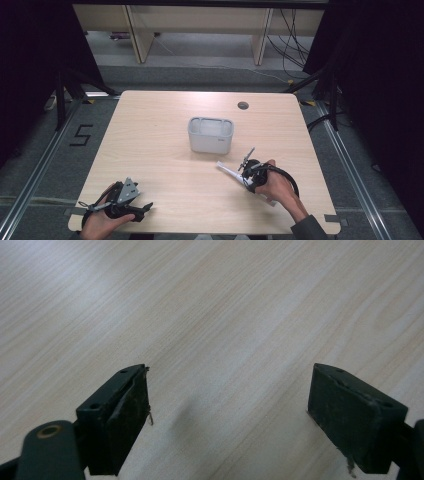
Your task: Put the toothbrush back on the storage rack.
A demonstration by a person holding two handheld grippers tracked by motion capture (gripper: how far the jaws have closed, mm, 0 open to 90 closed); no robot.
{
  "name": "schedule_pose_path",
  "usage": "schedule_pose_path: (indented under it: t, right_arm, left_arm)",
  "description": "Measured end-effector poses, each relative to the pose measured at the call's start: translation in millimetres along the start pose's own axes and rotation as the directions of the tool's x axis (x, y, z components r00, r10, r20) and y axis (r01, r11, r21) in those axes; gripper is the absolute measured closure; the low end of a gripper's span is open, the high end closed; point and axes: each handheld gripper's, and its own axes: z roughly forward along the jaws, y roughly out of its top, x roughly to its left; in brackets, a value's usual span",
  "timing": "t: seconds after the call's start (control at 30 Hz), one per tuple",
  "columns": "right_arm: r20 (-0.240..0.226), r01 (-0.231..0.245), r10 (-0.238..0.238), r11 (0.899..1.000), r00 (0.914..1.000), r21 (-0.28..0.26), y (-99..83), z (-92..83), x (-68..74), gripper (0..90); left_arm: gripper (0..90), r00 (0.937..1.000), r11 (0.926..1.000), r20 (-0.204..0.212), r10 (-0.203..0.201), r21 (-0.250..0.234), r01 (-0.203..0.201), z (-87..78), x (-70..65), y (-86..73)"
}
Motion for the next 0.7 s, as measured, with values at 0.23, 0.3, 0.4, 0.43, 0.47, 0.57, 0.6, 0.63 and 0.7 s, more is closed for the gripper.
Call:
schedule_pose_path:
  t: [0.23,0.3,0.4,0.43,0.47,0.57,0.6,0.63,0.7]
  right_arm:
    - [0.005,-0.016,0.017,0.992,0.9998,-0.128,-12.3,-23.2,0.5,66.5]
    - [0.004,-0.018,0.019,0.987,0.9998,-0.159,-16.0,-31.6,0.2,66.5]
    - [0.016,-0.024,0.028,0.976,0.9995,-0.216,-20.4,-44.4,-1.8,66.5]
    - [0.021,-0.018,0.024,0.970,0.9995,-0.241,-21.1,-47.9,-3.2,66.5]
    - [0.016,-0.030,0.035,0.967,0.9993,-0.255,-22.3,-52.7,-3.0,66.5]
    - [-0.003,-0.040,0.041,0.943,0.9992,-0.332,-24.0,-64.6,-6.2,66.5]
    - [-0.007,-0.064,0.065,0.933,0.9978,-0.353,-24.5,-68.1,-6.8,66.5]
    - [0.003,-0.053,0.058,0.925,0.9983,-0.377,-24.7,-70.8,-8.7,66.5]
    - [0.005,-0.060,0.068,0.905,0.9977,-0.421,-23.9,-75.6,-11.7,66.5]
  left_arm:
    - [16.2,1.0000,1.0000,-0.001,0.000,-0.001,0.000,-0.1,-0.2,0.2]
    - [16.2,1.0000,1.0000,0.000,0.002,0.000,-0.002,0.2,-0.2,0.3]
    - [16.2,1.0000,1.0000,0.000,-0.001,0.001,0.001,0.3,-0.6,0.5]
    - [16.3,1.0000,1.0000,0.000,-0.002,0.001,0.002,0.3,-0.6,0.5]
    - [16.3,1.0000,1.0000,0.004,0.002,0.002,-0.002,0.3,-0.3,0.4]
    - [16.3,1.0000,1.0000,0.001,0.008,0.000,-0.008,0.3,0.2,0.6]
    - [16.3,1.0000,1.0000,0.000,-0.005,-0.001,0.005,0.5,-0.9,0.6]
    - [16.2,1.0000,1.0000,0.000,0.004,0.001,-0.004,0.4,-0.4,0.8]
    - [16.2,1.0000,1.0000,0.004,-0.007,0.003,0.007,0.5,-0.9,0.4]
